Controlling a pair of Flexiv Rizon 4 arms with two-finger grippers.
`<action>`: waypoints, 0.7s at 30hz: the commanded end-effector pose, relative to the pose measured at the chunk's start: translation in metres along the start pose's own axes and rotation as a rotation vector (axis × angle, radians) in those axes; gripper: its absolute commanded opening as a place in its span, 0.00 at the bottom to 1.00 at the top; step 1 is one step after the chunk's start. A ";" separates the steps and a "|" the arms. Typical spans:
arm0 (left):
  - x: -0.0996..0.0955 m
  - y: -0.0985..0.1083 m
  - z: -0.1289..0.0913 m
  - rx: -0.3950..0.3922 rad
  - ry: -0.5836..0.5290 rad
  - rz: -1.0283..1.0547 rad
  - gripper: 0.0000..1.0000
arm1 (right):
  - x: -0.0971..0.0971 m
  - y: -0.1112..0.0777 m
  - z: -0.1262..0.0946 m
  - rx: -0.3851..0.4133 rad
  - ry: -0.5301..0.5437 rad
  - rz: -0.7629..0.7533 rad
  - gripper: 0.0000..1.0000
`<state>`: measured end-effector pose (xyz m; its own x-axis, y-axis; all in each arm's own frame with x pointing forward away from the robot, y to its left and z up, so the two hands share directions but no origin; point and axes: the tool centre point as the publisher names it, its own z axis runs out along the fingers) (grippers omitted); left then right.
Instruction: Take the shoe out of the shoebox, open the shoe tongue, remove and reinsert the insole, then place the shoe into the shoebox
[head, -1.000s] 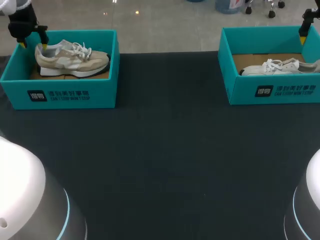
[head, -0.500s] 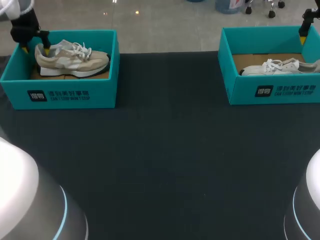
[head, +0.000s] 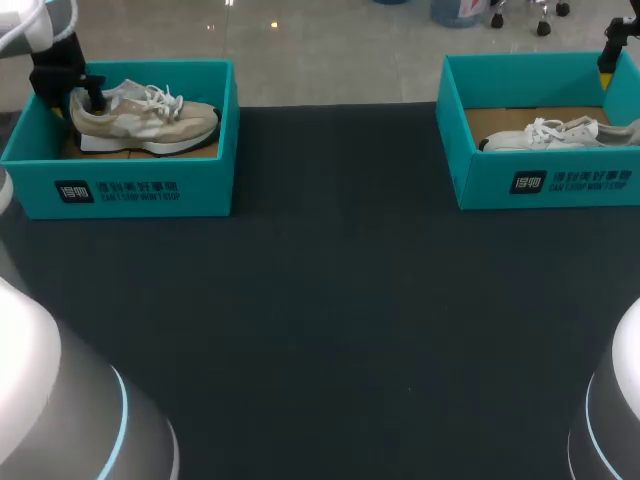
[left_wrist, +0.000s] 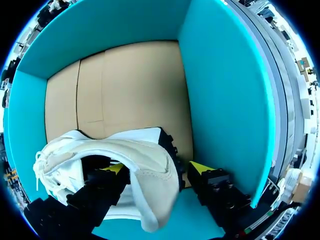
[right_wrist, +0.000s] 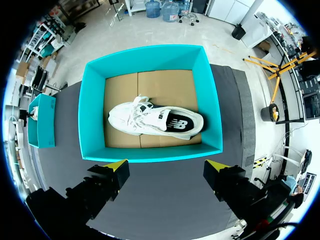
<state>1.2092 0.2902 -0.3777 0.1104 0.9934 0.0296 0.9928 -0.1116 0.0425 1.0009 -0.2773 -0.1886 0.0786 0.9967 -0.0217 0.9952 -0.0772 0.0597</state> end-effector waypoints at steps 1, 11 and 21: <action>0.002 0.006 0.012 0.010 -0.003 -0.001 0.75 | 0.000 0.000 0.000 -0.001 0.001 0.000 1.00; 0.004 0.003 0.022 0.037 0.004 -0.008 0.33 | 0.000 0.000 0.000 -0.001 0.001 0.000 1.00; 0.012 0.001 0.014 0.038 0.011 -0.019 0.00 | 0.000 0.000 0.000 -0.001 0.001 0.000 1.00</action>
<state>1.2062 0.3001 -0.3927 0.0914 0.9948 0.0439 0.9954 -0.0926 0.0251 1.0009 -0.2773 -0.1886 0.0787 0.9967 -0.0217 0.9952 -0.0773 0.0598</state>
